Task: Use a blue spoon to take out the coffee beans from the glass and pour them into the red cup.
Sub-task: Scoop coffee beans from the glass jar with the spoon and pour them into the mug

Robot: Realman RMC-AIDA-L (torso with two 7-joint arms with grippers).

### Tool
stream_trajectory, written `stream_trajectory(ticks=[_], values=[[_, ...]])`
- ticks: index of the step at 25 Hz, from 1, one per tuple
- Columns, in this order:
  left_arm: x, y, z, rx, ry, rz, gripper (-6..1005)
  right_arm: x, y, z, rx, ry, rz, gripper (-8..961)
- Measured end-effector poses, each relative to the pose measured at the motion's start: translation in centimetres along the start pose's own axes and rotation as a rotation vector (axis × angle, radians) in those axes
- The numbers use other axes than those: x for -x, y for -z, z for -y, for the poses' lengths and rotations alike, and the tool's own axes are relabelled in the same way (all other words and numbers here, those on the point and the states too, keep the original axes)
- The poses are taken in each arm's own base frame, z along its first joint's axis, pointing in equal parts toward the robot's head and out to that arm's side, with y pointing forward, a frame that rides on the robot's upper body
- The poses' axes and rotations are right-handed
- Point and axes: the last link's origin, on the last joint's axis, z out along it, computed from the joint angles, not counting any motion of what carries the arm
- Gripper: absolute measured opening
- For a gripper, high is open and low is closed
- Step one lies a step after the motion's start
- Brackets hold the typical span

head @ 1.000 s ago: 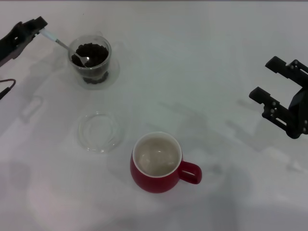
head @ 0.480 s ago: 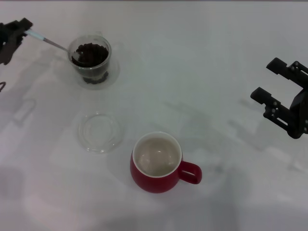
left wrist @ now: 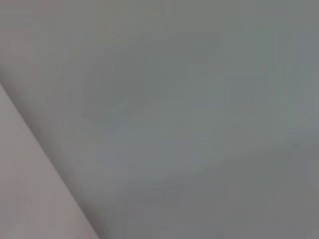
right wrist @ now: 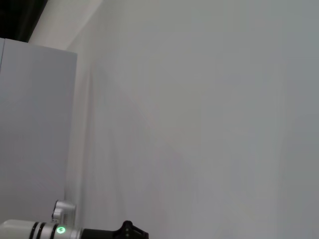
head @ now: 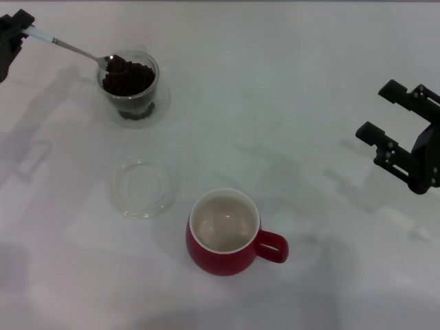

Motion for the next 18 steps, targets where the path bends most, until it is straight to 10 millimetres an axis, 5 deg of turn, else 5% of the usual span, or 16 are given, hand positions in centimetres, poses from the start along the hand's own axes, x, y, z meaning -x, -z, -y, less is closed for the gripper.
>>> stream_trajectory(ticks=[6,18], values=[[0.7,0.5,-0.6,0.057,0.017,0.033,131,0.0,-0.2,0.8,-0.035,0.019,-0.007,653],[6.0,1.5,-2.3,0.213,0.054,0.228,132,-0.1,0.1,2.0,-0.098,0.044,-0.031,653]])
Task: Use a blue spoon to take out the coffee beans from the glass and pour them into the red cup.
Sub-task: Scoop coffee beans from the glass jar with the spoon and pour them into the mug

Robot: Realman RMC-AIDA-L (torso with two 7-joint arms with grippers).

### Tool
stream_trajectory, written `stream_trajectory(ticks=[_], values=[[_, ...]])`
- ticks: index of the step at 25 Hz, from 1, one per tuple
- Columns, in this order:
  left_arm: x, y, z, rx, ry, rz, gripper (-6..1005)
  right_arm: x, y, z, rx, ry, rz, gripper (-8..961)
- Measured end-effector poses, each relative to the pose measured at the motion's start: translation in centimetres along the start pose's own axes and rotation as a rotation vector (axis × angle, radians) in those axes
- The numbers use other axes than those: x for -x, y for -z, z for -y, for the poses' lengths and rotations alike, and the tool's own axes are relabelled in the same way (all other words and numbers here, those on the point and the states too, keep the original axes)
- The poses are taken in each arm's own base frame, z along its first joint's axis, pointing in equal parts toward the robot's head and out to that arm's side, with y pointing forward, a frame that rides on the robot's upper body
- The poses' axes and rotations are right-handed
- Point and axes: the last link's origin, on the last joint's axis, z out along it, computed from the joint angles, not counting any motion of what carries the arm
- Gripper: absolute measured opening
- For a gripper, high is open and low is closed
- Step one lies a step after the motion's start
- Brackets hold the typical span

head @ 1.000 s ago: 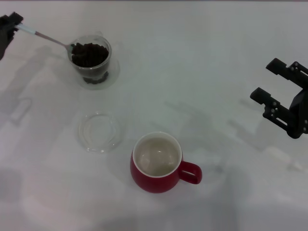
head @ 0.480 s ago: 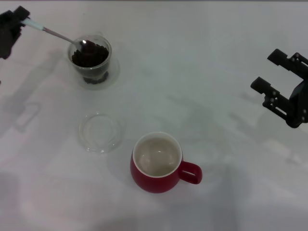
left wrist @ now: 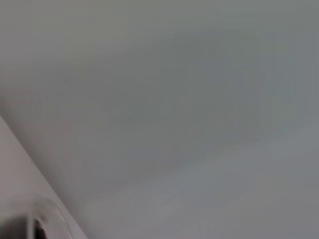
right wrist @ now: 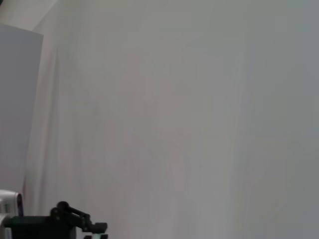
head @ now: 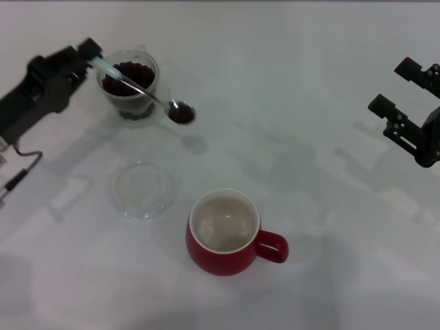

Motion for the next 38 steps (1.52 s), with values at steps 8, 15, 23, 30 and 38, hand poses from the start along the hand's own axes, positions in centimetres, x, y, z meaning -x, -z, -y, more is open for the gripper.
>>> stream_trajectory(ticks=[8,15,23,30,38], values=[[2.6,1.1,-0.9,0.082,-0.01,0.112,131,0.0,0.3,0.0,-0.025,0.001,0.003,653],[3.4,3.2,-0.4,0.057,-0.044,0.161,130,-0.2,0.1,-0.2,-0.052,-0.005,0.015,654],[3.7,3.8,-0.2,0.048,-0.177,0.237,131,-0.2,-0.1,-0.3,-0.057,-0.032,0.026,654],[3.5,2.5,-1.0,0.117,-0.374,0.289,131,-0.3,0.1,-0.4,-0.07,-0.044,0.024,654],[3.1,0.3,-2.1,0.209,-0.561,0.338,132,-0.4,0.9,-0.6,-0.088,-0.052,0.008,654]])
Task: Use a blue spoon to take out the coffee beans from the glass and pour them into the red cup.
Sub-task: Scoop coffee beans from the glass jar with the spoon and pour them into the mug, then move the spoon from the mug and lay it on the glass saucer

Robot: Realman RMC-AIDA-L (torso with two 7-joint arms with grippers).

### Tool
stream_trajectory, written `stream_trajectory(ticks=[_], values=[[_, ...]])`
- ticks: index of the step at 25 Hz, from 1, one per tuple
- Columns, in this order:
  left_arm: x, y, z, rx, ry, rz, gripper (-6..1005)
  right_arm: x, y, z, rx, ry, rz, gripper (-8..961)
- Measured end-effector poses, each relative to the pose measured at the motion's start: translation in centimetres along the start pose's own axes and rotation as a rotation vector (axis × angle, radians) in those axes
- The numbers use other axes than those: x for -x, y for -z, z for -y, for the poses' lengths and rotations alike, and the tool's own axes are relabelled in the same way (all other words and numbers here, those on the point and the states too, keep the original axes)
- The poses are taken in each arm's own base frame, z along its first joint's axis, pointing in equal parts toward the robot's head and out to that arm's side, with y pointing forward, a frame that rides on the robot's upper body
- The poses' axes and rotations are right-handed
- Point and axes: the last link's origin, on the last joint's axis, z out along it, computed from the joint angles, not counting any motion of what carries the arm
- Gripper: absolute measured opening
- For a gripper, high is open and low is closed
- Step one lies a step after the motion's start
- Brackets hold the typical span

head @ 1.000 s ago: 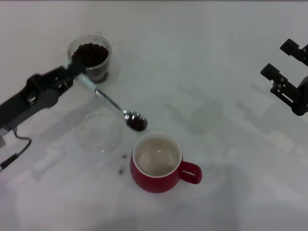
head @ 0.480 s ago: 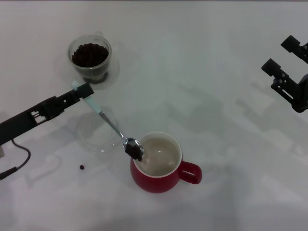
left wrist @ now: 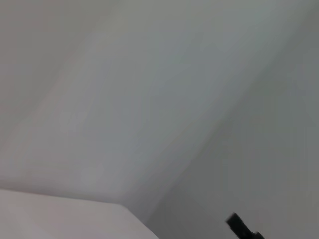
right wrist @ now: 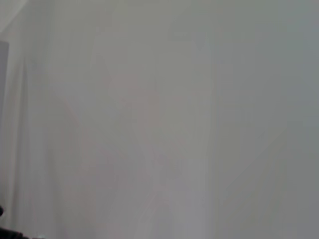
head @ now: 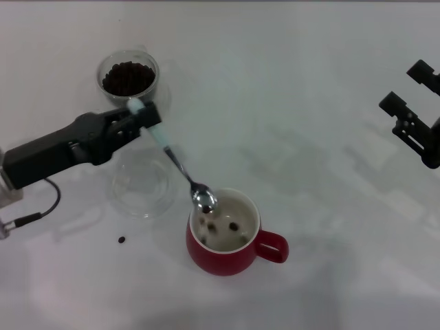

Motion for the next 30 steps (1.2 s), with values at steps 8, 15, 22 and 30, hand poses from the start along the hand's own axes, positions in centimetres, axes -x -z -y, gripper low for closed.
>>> stream_trajectory(ticks=[8,15,22,30], values=[[-1.3,-2.4,-0.7,0.12,-0.149,0.083,132,-0.3,0.6,0.0,-0.018,-0.003,-0.023,654],[-3.0,-1.2,-0.2,0.068,-0.102,-0.017,131,-0.3,0.6,0.1,-0.021,0.0,-0.03,654],[-2.9,4.7,0.7,-0.134,0.032,-0.261,132,-0.3,0.3,0.3,-0.018,0.004,-0.034,654],[0.5,7.0,1.9,-0.34,0.114,-0.306,132,-0.1,-0.5,0.7,-0.001,0.001,-0.026,654]])
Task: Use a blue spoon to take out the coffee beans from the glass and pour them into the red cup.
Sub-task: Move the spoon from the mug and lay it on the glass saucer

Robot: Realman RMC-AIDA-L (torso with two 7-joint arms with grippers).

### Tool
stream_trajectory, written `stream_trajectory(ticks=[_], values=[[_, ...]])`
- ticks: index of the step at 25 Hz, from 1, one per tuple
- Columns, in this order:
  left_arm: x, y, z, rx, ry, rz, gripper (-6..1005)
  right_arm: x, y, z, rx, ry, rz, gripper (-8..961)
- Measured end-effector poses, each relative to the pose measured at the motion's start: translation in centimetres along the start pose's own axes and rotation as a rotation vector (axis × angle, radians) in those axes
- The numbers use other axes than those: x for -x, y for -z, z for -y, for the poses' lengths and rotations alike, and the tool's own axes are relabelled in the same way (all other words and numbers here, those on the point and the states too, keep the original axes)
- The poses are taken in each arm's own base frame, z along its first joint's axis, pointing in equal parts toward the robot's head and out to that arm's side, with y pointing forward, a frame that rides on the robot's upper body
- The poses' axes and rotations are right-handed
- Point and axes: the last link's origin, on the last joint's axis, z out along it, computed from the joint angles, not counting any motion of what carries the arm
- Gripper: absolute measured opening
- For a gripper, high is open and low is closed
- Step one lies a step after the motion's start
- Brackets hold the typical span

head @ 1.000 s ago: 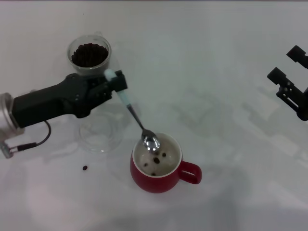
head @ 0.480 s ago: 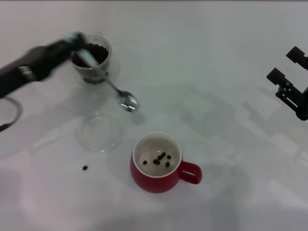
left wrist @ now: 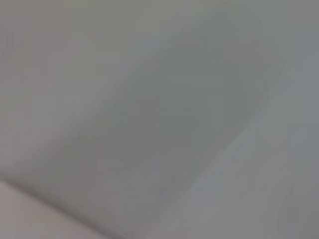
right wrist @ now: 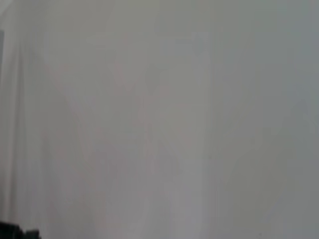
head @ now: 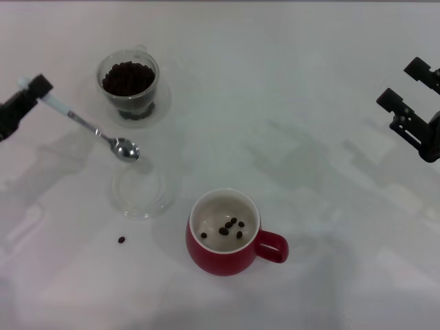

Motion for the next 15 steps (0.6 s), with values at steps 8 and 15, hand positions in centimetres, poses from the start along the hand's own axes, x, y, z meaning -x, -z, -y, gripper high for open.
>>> stream_trajectory(ticks=[8,15], values=[[1.9,-0.2,1.3,-0.107,0.017,0.05,131,0.0,-0.1,0.2,0.002,-0.011,-0.007,654],[3.1,-1.0,1.4,-0.116,0.021,0.104,131,-0.1,0.0,0.2,-0.004,-0.022,-0.01,654]])
